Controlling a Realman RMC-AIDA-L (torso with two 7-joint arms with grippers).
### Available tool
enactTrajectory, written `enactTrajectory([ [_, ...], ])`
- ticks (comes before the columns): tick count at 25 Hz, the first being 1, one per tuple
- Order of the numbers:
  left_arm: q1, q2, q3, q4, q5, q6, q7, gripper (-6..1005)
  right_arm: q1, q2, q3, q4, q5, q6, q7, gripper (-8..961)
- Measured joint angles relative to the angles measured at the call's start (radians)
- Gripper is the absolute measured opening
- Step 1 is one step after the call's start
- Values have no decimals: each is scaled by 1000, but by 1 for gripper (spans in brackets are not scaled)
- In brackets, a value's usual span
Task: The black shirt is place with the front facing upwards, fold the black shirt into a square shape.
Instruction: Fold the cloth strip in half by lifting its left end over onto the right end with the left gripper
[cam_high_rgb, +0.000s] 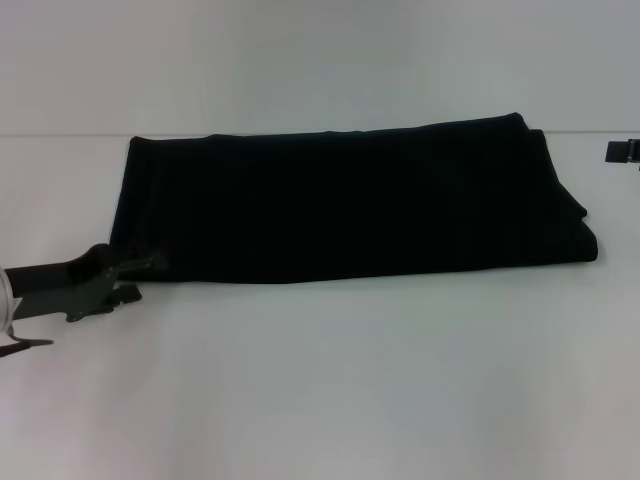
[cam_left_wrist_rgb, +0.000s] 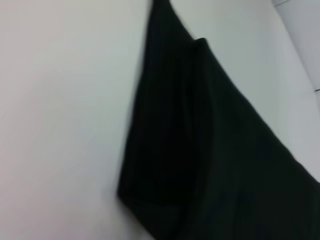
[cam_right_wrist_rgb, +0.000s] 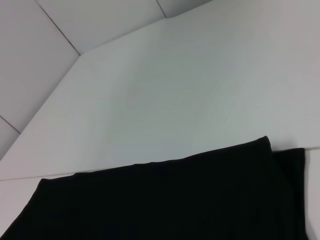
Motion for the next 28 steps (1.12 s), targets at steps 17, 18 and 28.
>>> enactTrajectory([
  [17,-31,3,35,-20,12,-99,-20,732,-2,-1,2,0,5,6,3,787],
  [18,-31,3,35,-20,12,-99,-20,732,-2,-1,2,0,6,6,3,787],
  [28,-50,2,35,-19,12,-150,-10,732,-7,-1,13,0,6,3,3,788],
])
